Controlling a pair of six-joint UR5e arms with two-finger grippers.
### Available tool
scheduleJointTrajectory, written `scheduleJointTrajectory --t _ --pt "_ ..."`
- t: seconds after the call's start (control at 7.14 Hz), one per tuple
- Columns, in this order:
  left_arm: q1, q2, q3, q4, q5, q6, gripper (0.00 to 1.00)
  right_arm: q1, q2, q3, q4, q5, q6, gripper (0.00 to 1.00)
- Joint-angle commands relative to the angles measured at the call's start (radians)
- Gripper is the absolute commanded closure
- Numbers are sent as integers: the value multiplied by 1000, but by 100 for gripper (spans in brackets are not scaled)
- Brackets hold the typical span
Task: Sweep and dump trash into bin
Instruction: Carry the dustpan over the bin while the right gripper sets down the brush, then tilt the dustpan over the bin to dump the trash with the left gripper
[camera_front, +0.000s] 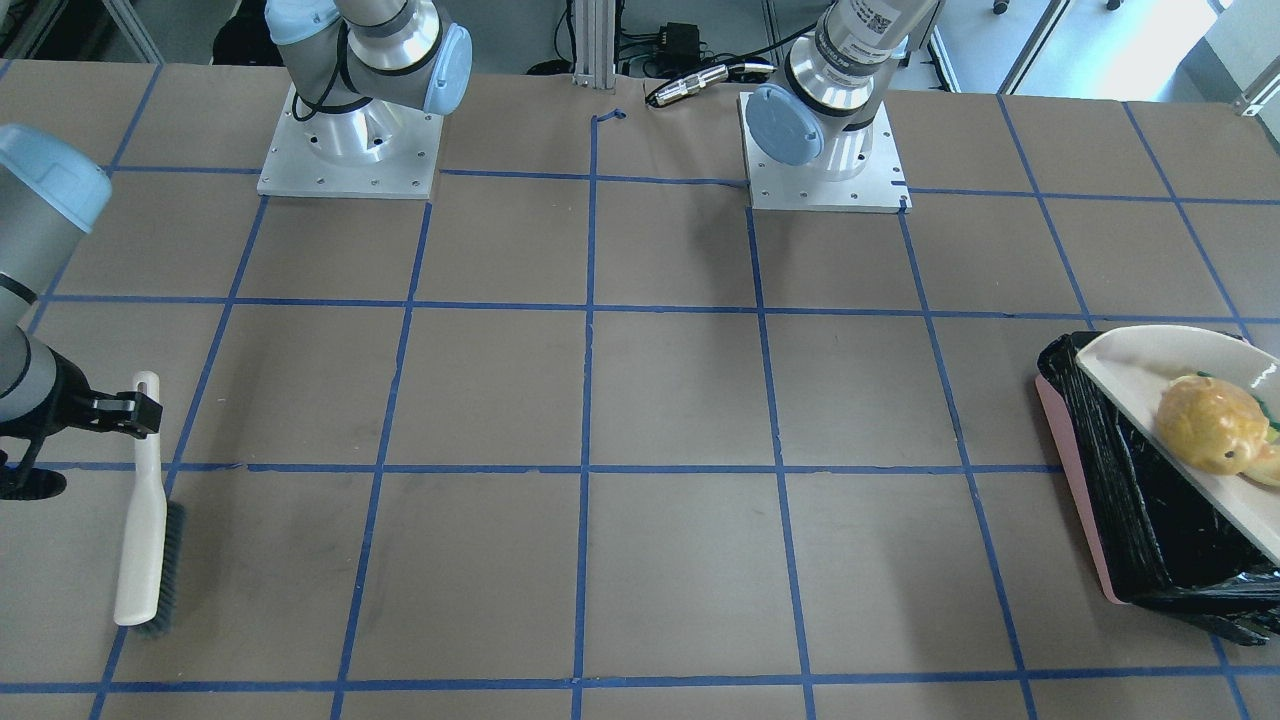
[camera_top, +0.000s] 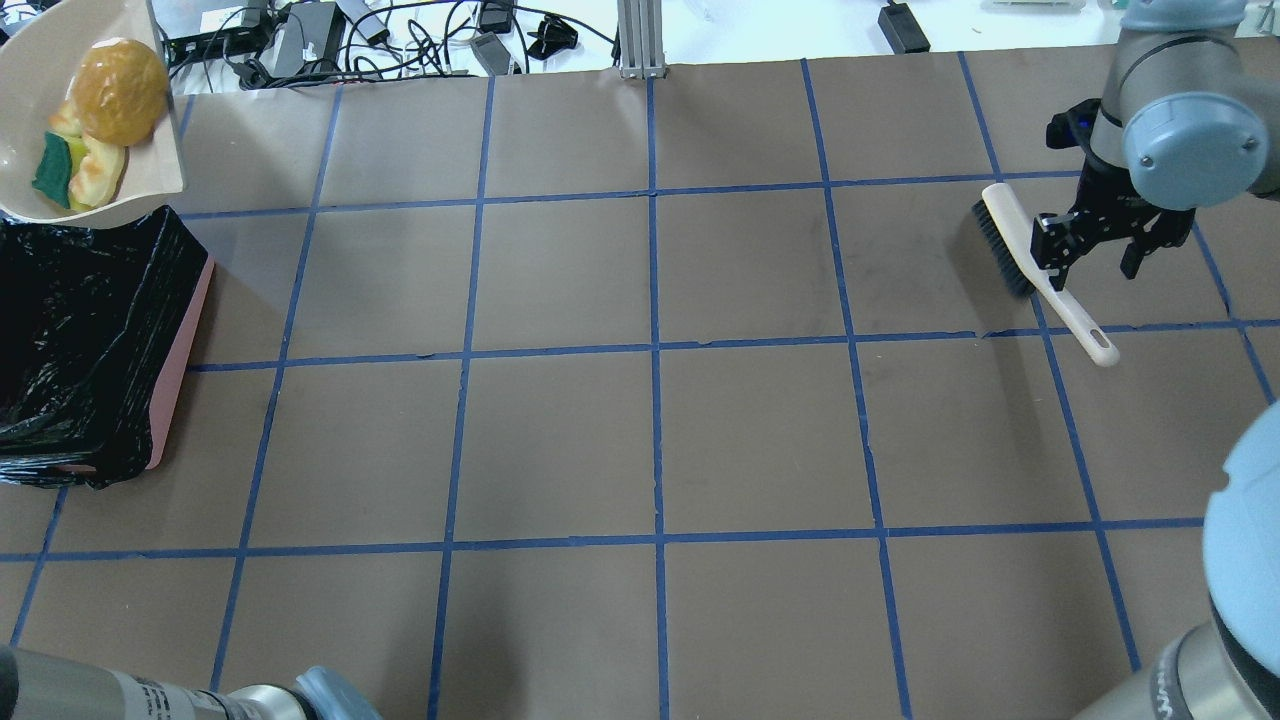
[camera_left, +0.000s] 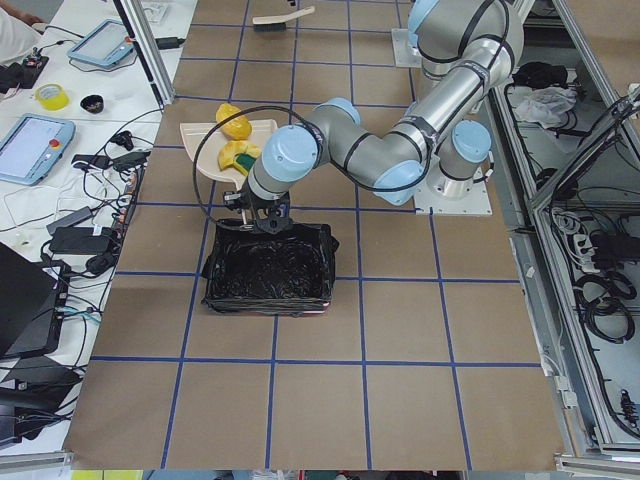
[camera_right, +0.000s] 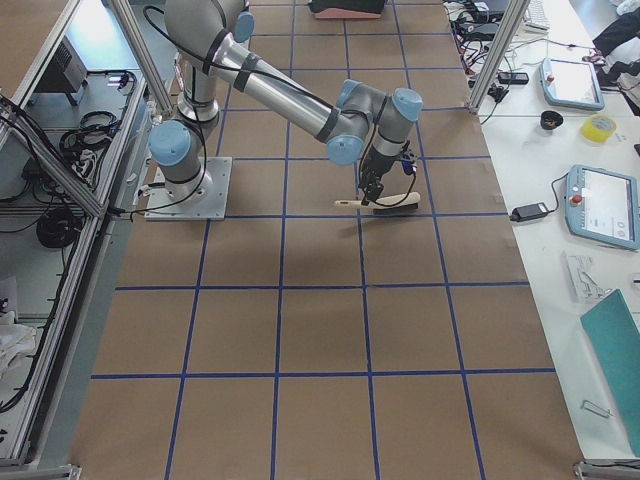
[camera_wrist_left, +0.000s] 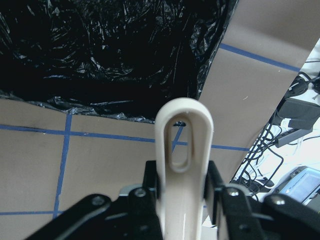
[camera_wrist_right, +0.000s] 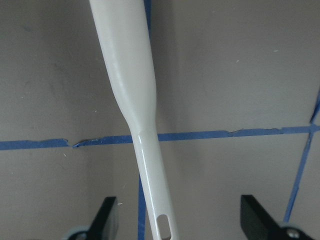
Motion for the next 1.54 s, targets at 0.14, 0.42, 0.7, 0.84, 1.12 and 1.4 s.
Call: scheduleJointTrajectory --t 0.14,0.42,0.7,0.84,1.12,1.4 --pt "87 -101 95 -11 7 118 100 19 -209 -76 225 72 19 0" --pt "144 -153 138 -11 7 195 100 135 -216 -184 342 138 225 0" --pt "193 -219 172 0 7 262 100 272 -208 -225 412 140 522 0" --pt "201 -251 195 2 7 270 100 291 -208 -225 404 143 525 0" --pt "203 -323 216 61 7 297 100 291 -214 -217 413 143 527 0" --pt "198 -371 215 292 4 416 100 289 -211 -214 398 169 527 0"
